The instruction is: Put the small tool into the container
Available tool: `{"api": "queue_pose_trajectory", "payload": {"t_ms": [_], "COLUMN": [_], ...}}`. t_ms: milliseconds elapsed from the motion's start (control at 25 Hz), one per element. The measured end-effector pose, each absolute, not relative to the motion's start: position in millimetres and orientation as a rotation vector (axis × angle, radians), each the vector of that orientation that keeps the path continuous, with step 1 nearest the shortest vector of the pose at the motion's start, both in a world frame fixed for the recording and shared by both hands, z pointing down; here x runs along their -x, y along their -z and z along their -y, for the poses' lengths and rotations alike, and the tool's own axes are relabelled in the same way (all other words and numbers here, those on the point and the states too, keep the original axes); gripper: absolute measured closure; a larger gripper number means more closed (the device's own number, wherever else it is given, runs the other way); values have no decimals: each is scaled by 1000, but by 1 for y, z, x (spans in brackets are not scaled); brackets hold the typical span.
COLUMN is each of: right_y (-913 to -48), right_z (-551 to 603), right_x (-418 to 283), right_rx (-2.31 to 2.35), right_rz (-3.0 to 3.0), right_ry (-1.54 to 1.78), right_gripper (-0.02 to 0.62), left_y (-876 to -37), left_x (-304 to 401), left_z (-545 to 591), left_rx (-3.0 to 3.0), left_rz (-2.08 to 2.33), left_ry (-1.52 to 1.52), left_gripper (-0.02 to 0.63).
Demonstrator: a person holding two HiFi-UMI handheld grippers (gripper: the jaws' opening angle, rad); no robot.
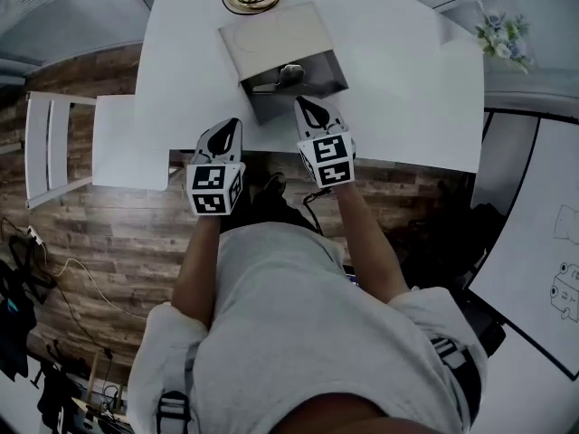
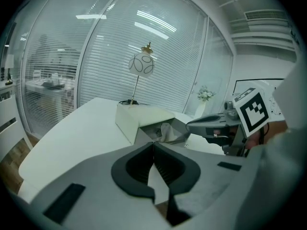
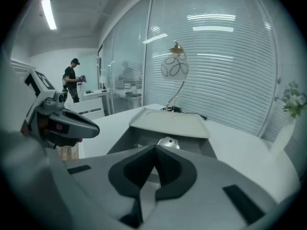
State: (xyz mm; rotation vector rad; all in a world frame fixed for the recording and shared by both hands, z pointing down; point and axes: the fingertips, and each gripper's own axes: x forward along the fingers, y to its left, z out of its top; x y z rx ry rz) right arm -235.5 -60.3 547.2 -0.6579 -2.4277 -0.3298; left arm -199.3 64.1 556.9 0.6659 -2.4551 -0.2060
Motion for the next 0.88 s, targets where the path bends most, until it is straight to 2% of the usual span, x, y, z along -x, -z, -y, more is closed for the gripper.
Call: {"api": "queue_pose_trajectory", "payload": {"t_ms": [440, 880], "right_y": [-464, -357], "right_z": [95, 100], "right_x": [206, 207], "right_rx": [452, 426], "right_rz": [2765, 2990], "right_ry": [134, 126], "right_gripper": [569, 569], "left_y": [-491, -384], "left_x": [208, 224], "left_z": [-24, -12], "left_rx": [-755, -833], "left_rz": [2573, 2778], "left_ry": [158, 197], "left_gripper": [583, 581]}}
